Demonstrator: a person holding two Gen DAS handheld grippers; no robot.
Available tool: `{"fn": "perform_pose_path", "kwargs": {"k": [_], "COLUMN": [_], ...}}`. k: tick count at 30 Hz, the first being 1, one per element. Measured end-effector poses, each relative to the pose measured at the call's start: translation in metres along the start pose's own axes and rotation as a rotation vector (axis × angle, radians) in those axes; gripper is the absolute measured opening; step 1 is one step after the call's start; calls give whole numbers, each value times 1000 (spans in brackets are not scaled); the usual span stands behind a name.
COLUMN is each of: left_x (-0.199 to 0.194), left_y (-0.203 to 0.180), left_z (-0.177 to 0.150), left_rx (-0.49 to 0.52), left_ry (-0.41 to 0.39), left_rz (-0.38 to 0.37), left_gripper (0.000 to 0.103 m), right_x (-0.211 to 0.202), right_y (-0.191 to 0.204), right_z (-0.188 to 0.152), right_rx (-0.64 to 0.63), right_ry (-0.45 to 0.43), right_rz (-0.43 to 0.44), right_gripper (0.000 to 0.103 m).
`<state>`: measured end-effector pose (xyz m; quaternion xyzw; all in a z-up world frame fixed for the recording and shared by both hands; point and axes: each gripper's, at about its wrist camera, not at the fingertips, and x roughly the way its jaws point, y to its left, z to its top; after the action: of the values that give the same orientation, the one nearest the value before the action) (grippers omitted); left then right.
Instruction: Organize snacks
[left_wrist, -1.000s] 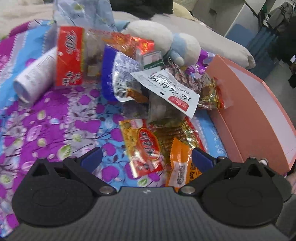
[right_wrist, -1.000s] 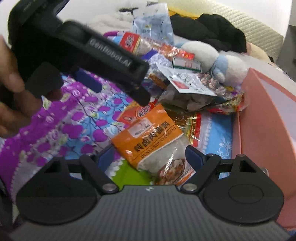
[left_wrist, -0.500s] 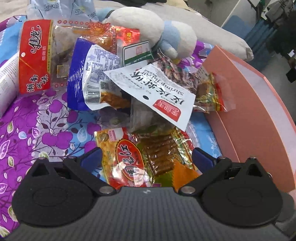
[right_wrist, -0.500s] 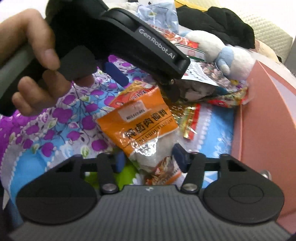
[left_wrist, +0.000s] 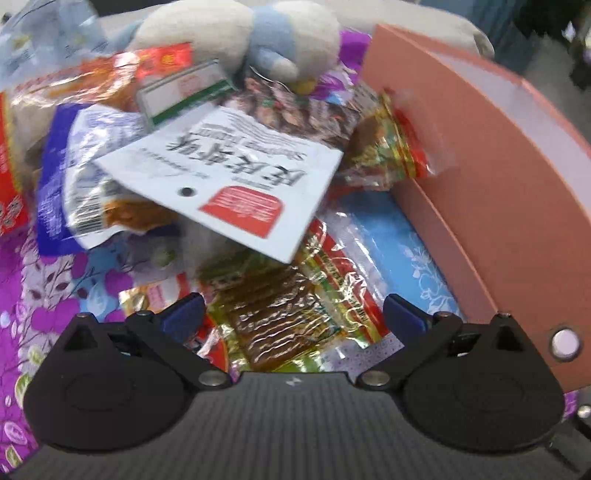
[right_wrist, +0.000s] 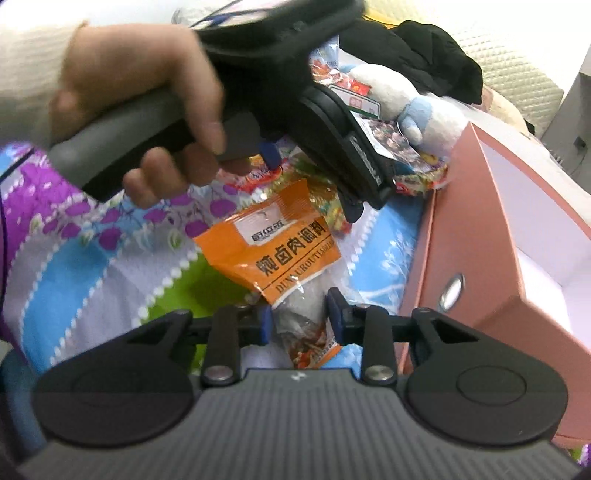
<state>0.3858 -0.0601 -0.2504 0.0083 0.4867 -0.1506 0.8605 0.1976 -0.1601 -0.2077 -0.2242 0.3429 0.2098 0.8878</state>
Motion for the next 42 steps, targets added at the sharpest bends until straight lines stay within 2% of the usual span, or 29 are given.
{"fn": "perform_pose_path", "kwargs": {"k": [2, 4, 13, 16, 25, 28, 34, 39, 42], "left_x": [7, 9, -6, -18, -51, -71, -110, -136, -149], "left_y": [-10, -16, -9, -5, 6, 10, 31, 49, 51], "left_z": [-2, -4, -9, -14, -42, -60, -83, -104, -117], "left_rx": [57, 88, 18, 8, -40, -62, -186, -289, -318], "left_ry": [1, -5, -32, -33, -30, -37, -59, -81, -99], "left_rz": [50, 68, 80, 67, 24, 46, 65, 55, 48], "left_gripper": [103, 100, 68, 63, 61, 61, 61, 60, 60], "right_x": [-2, -3, -4, -5, -13, -17, -22, -24, -25], "right_y": [1, 0, -9, -12, -13, -11, 2, 8, 12], "right_z": [-4, -7, -6, -6, -7, -9, -9, -10, -8], "right_rx": [9, 17, 43, 48, 57, 67, 11, -15, -25], "right_ry": [3, 0, -25, -30, -36, -38, -34, -19, -17], "right_rz": [1, 0, 12, 10, 6, 30, 48, 2, -11], "right_gripper": [33, 33, 33, 33, 32, 32, 32, 31, 31]}}
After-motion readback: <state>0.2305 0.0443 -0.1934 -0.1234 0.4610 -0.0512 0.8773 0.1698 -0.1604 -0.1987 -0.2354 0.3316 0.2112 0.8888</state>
